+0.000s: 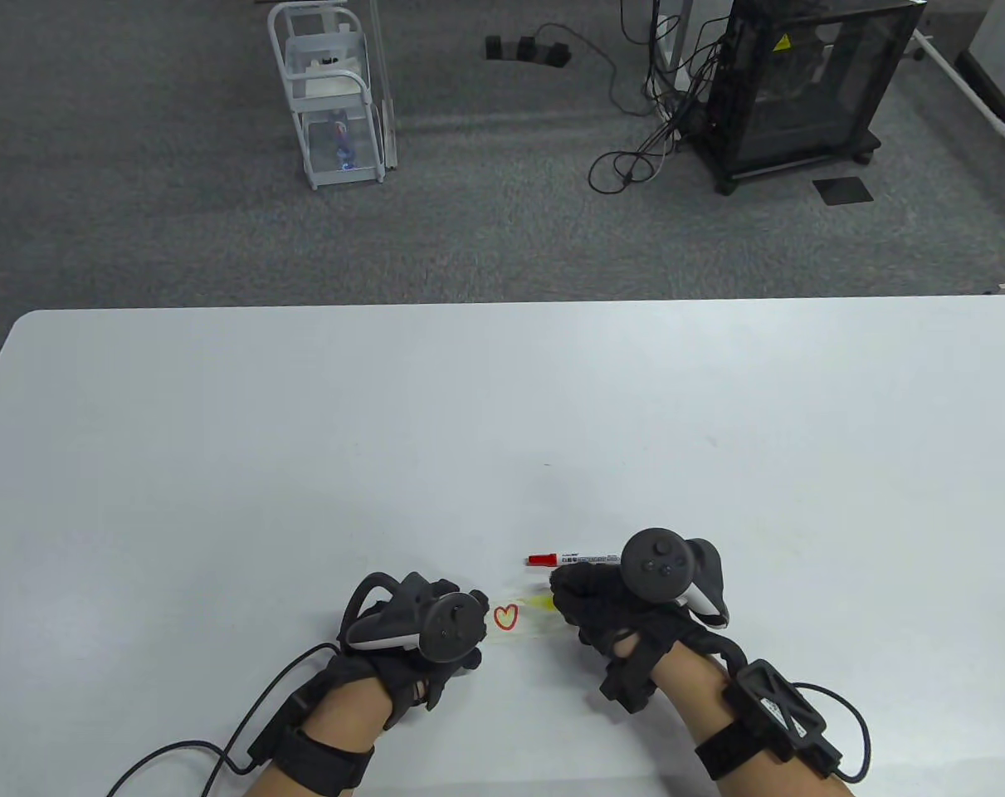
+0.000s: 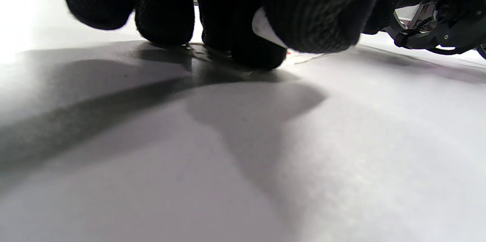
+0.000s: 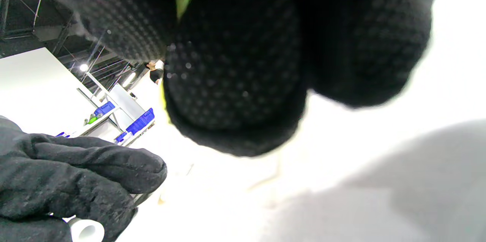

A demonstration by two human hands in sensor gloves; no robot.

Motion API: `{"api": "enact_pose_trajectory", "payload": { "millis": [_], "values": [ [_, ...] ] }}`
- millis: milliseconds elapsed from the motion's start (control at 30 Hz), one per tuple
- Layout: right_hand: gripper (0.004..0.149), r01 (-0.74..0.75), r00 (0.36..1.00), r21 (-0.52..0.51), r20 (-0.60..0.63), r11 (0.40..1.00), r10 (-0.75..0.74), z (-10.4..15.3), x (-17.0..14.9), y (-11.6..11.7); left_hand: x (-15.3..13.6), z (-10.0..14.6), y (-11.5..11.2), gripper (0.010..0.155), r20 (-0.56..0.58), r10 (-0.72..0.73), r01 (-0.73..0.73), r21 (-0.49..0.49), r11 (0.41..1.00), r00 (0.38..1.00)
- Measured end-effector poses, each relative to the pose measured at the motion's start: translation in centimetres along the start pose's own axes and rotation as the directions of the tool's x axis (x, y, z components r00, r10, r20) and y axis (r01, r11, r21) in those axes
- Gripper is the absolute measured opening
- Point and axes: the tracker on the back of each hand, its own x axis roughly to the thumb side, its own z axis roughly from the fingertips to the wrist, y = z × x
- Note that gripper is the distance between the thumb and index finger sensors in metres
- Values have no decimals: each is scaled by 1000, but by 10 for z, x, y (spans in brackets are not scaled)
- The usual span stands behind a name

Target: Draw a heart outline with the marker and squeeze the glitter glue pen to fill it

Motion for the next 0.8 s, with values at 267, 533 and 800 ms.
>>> {"api": "enact_pose_trajectory", "payload": {
  "millis": [267, 533, 800],
  "values": [
    [47, 14, 1000, -23, 17, 1000, -13, 1, 0, -3, -12, 11, 10, 47, 21, 97, -99, 99, 990, 995],
    [47, 107, 985, -60, 144, 992, -98, 8, 14, -9, -18, 32, 30, 49, -8, 132, -121, 351, 929, 991],
    [47, 114, 970, -32, 221, 993, -105, 14, 32, 0, -8, 31, 31, 50, 20, 125, -124, 356, 926, 992]
  ]
}}
